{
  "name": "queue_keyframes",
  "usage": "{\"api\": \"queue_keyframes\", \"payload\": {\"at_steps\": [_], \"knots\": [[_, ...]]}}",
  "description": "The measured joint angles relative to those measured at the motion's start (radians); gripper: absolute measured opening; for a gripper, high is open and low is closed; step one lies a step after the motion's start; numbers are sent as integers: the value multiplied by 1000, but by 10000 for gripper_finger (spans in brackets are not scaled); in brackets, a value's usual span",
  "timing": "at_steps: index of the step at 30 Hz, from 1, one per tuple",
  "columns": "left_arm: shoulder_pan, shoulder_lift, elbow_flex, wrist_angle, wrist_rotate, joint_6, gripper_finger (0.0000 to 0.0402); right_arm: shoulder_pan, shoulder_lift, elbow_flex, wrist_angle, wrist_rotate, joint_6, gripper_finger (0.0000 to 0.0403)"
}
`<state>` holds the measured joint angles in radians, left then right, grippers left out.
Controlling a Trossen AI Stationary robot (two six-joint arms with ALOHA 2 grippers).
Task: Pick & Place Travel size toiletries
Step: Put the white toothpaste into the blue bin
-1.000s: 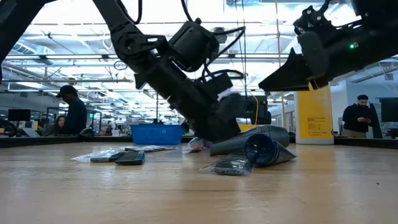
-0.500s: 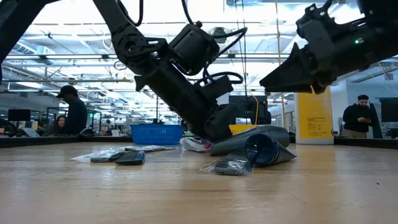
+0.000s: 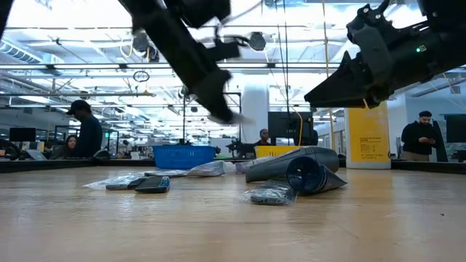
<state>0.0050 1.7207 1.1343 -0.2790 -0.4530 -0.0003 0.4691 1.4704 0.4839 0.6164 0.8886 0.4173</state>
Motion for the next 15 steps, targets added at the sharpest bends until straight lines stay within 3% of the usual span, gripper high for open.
{"api": "queue_keyframes", "payload": {"at_steps": [6,11,15], "knots": [[266,-150,0,-170,85,220,6,-12,0,0,-88,0,78,160],[530,-125,-2,-188,276,430,25,-34,0,0,-105,32,63,160],[672,-50,-5,-187,415,505,38,-66,0,0,-110,26,42,160]]}}
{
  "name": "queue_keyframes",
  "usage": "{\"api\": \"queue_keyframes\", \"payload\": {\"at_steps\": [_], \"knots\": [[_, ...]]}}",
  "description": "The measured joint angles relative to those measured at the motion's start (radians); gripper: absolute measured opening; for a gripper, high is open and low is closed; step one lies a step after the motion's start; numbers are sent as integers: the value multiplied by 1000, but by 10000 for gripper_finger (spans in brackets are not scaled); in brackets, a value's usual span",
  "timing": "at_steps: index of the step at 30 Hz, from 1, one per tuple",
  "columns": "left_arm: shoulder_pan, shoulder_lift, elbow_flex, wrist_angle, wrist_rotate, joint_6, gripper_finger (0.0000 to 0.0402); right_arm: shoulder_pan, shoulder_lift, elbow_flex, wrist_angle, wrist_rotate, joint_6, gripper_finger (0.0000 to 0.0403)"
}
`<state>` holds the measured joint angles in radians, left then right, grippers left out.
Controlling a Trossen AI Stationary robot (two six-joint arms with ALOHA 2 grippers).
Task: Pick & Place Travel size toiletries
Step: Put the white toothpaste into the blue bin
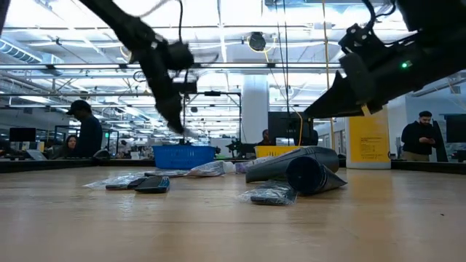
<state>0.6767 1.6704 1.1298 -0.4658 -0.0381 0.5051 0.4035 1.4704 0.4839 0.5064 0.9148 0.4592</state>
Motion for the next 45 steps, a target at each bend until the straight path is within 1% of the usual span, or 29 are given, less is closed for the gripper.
{"api": "queue_keyframes", "payload": {"at_steps": [3,5,8,12,15,19,21,23,25,27,29,30,32,33,35,38,40,42,45], "knots": [[61,61,0,18,54,44,40,-10,0,0,-12,-1,0,160],[79,103,0,29,57,68,40,-11,0,0,-12,-2,0,160],[83,149,0,52,58,75,41,-10,0,0,-13,-2,0,160],[80,180,0,80,69,87,47,-10,0,0,-19,-2,-4,160],[80,180,2,110,75,88,71,-10,0,0,-18,-2,-23,160],[82,150,22,93,58,77,127,-14,0,0,-17,-2,-72,160],[80,113,26,84,54,60,159,-16,-2,0,1,-7,-109,160],[71,65,26,65,56,24,189,-24,-22,0,14,-40,-138,160],[59,13,26,39,83,-20,213,-36,-56,0,17,-114,-167,160],[39,-40,23,21,154,-69,228,-58,-102,0,16,-204,-198,160],[11,-95,-11,47,267,-112,234,-90,-152,0,19,-312,-236,160],[-9,-120,-38,77,330,-138,235,-114,-170,0,23,-373,-249,160],[-65,-162,-118,207,434,-192,233,-168,-194,0,17,-507,-269,160],[-98,-179,-167,286,463,-219,229,-201,-196,0,20,-576,-275,160],[-176,-198,-265,453,475,-270,221,-264,-188,0,21,-713,-274,165],[-289,-197,-403,713,436,-364,208,-340,-149,1,16,-908,-270,180],[-369,-171,-479,911,375,-440,199,-367,-119,15,12,-992,-284,195],[-441,-144,-548,1062,305,-509,192,-391,-90,40,17,-1027,-301,211],[-537,-74,-602,1277,148,-593,182,-426,-50,84,-41,-1022,-346,233]]}}
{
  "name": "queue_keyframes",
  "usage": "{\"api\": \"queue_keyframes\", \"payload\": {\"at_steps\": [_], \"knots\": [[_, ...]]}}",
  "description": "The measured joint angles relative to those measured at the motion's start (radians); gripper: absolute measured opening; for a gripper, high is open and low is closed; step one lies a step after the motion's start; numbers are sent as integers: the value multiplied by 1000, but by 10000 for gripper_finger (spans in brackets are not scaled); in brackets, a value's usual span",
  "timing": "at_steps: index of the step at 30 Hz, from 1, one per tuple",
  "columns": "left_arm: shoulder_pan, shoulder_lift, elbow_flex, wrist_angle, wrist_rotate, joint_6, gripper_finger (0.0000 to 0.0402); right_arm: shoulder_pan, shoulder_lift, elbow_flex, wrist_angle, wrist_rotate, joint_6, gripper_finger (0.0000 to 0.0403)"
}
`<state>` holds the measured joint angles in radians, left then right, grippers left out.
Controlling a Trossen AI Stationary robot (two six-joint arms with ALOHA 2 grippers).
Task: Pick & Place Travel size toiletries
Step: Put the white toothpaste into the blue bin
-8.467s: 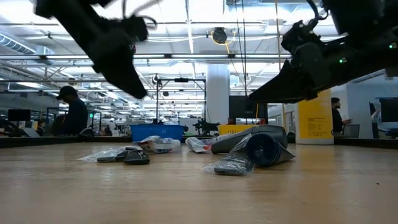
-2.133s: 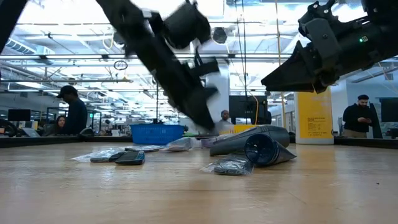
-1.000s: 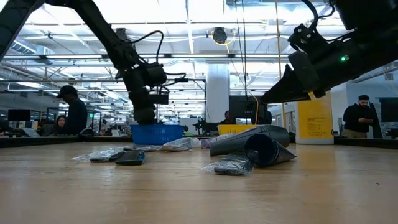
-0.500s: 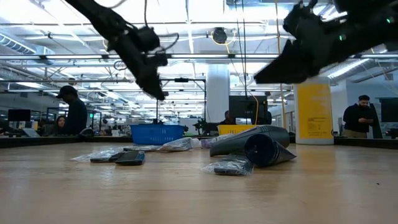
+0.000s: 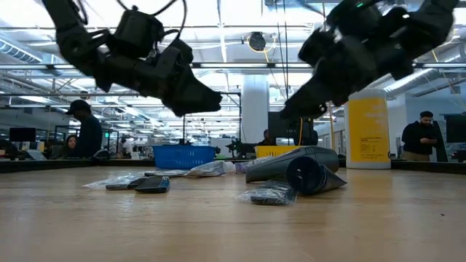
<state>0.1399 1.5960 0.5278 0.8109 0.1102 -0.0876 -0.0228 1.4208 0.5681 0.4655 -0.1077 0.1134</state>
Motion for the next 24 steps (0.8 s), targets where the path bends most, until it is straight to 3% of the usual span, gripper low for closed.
{"api": "queue_keyframes", "payload": {"at_steps": [4,8,11,16,24], "knots": [[-88,108,-2,139,-205,-48,173,-47,4,83,-214,35,-40,250],[-135,210,28,141,-360,-83,166,-75,-34,150,-516,120,-48,253],[-144,277,45,142,-456,-121,164,-85,-63,168,-602,136,-32,253],[-140,320,36,91,-612,-217,164,-120,-35,145,-508,139,21,253],[-135,246,37,-134,-629,-254,163,-157,173,125,-62,123,-74,253]]}}
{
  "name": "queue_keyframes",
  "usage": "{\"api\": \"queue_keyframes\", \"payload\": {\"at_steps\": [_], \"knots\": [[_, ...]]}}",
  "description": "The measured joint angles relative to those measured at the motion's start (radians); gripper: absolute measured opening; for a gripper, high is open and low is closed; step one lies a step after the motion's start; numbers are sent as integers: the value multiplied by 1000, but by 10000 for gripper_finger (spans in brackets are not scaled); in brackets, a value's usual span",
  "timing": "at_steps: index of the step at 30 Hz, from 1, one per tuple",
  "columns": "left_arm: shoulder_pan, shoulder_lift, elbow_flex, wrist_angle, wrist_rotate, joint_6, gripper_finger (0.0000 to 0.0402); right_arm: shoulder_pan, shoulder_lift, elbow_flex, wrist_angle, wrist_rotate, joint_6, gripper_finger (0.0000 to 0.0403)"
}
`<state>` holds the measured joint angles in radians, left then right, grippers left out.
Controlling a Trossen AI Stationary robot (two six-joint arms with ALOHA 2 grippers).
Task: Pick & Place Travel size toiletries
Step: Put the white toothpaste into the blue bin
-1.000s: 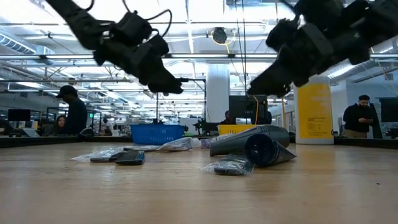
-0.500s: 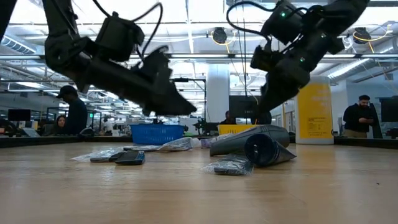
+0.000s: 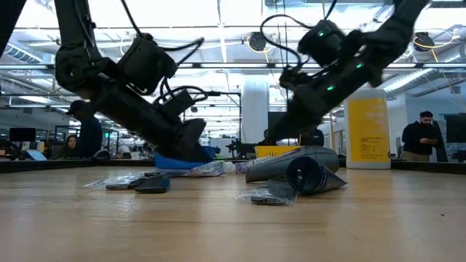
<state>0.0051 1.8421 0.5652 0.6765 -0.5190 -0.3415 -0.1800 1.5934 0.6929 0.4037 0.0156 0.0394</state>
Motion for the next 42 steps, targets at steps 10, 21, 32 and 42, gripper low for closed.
{"api": "queue_keyframes", "payload": {"at_steps": [10,21,32,42], "knots": [[0,-40,-7,-187,-194,-50,154,-53,148,208,-162,-71,-141,253],[-8,-14,-7,-175,-206,-64,153,-56,256,251,-234,-72,-236,213],[-38,-55,-8,-224,-196,-37,150,-40,173,250,-351,-16,-176,30],[-140,-159,-7,-389,-522,-65,127,57,-215,250,-828,474,103,35]]}}
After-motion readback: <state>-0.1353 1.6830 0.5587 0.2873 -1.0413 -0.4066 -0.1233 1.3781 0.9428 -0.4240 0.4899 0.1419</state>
